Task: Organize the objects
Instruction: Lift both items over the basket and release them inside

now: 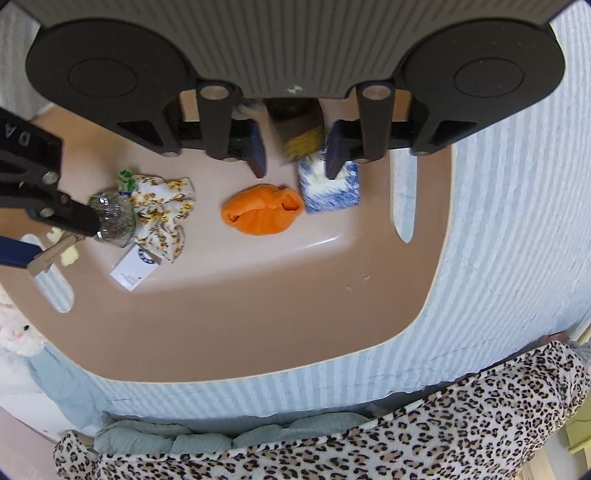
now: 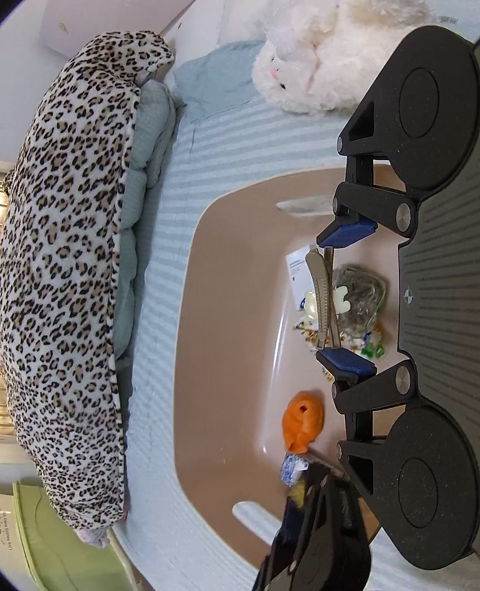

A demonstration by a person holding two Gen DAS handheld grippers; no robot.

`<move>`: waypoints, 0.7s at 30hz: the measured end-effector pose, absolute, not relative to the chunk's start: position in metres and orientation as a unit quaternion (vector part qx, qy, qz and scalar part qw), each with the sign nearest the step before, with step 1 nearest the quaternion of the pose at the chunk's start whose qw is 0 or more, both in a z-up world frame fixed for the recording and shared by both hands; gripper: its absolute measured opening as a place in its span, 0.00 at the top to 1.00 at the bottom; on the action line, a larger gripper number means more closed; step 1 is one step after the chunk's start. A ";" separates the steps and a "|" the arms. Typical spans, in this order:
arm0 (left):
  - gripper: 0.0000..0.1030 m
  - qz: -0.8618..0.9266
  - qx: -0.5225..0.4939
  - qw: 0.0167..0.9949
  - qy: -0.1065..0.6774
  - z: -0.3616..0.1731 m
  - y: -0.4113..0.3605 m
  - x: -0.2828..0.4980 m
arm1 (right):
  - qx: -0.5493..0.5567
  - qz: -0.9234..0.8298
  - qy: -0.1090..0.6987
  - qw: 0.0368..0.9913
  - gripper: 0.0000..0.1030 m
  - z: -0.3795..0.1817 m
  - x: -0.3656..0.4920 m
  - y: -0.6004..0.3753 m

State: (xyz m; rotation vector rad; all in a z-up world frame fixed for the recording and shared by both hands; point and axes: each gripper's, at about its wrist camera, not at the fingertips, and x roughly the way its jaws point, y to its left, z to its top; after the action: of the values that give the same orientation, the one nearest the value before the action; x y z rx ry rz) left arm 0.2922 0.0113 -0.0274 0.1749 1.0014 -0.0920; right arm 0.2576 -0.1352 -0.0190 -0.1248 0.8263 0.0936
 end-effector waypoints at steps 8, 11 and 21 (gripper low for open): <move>0.27 -0.055 0.056 0.892 0.446 0.006 0.014 0.273 | -0.046 0.037 0.376 0.925 0.22 0.009 0.236 -0.147; 0.27 -0.055 0.053 0.898 0.433 0.018 0.013 0.262 | -0.034 0.036 0.372 0.927 0.16 0.023 0.228 -0.154; 0.27 -0.058 0.045 0.908 0.413 0.055 0.013 0.208 | -0.015 0.032 0.359 0.933 0.12 0.053 0.183 -0.170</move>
State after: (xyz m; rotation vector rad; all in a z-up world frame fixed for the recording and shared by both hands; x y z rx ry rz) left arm 0.2076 0.0131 0.0555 0.0921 0.8517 -0.1197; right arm 0.1829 -0.1701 0.0535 -0.0313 0.7337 0.0658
